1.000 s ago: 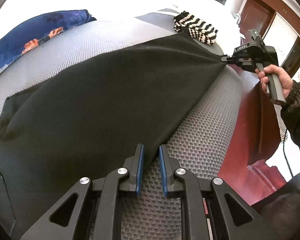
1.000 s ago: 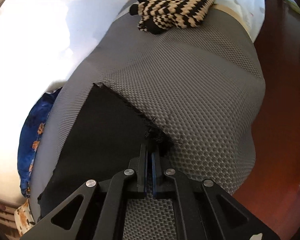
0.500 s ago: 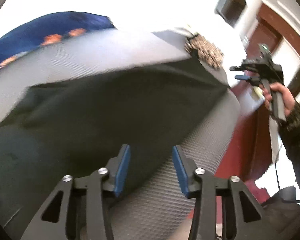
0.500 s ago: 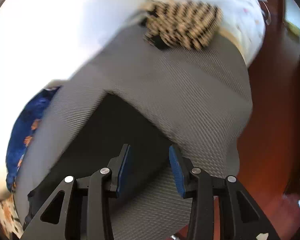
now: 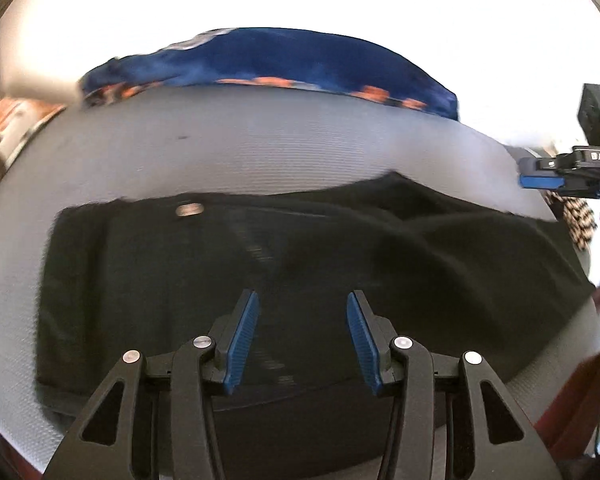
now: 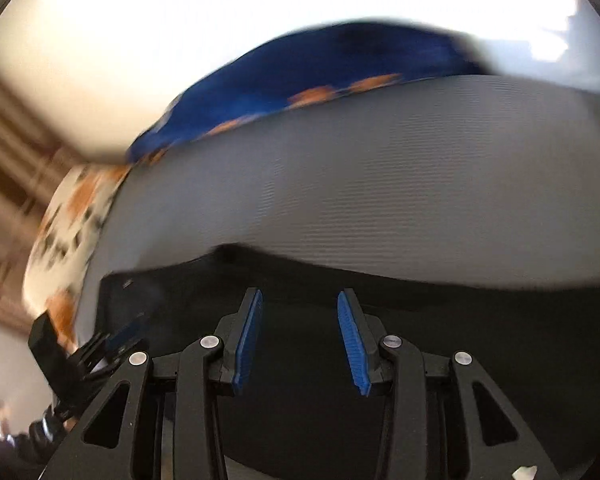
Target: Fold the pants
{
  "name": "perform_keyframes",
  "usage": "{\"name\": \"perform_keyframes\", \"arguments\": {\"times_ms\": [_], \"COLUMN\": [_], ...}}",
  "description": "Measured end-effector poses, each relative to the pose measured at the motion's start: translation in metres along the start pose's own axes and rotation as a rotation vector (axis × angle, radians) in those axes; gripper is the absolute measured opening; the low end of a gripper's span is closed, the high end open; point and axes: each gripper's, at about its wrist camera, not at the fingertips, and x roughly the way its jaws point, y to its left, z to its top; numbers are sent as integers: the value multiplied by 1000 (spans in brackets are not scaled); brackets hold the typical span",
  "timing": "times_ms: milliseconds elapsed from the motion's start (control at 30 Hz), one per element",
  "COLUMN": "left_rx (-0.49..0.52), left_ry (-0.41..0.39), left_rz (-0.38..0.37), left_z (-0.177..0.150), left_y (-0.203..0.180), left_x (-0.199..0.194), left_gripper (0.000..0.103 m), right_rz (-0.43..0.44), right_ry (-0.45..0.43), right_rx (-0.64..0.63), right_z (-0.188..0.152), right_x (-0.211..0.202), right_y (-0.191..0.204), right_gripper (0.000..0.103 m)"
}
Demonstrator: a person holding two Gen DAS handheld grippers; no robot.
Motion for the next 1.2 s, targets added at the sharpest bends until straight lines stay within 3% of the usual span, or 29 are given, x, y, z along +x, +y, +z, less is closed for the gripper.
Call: {"name": "perform_keyframes", "arguments": {"times_ms": [200, 267, 400, 467, 500, 700, 867, 933, 967, 1033, 1133, 1200], "left_rx": [-30, -25, -53, -47, -44, -31, -7, -5, 0, 14, 64, 107], "left_ry": [0, -3, 0, 3, 3, -8, -10, -8, -1, 17, -16, -43], "left_rz": [4, 34, -17, -30, -35, -46, -48, -45, -39, -21, -16, -40], "left_z": [-16, -19, -21, -21, -22, -24, -26, -26, -25, -21, -10, -1], "left_y": [33, 37, 46, 49, 50, 50, 50, 49, 48, 43, 28, 13], "left_x": [2, 4, 5, 5, 5, 6, 8, 8, 8, 5, -8, -13], "left_gripper": [48, 48, 48, 48, 48, 48, 48, 48, 48, 48, 48, 54], "right_rz": [79, 72, 69, 98, 118, 108, 20, 28, 30, 35, 36, 20], "right_ry": [177, 199, 296, 338, 356, 271, 266, 258, 260, 237, 165, 94], "right_rx": [-133, -155, -189, -176, -166, -202, -191, -173, -163, -143, -131, -131], "right_z": [32, 39, 49, 50, 51, 62, 57, 59, 60, 63, 69, 69], "right_x": [83, 100, 135, 149, 152, 137, 169, 170, 170, 162, 131, 97], "right_y": [58, 69, 73, 74, 74, 84, 80, 77, 76, 76, 76, 74], "right_gripper": [38, 38, 38, 29, 12, 9, 9, 9, 11, 25, 27, 33]}}
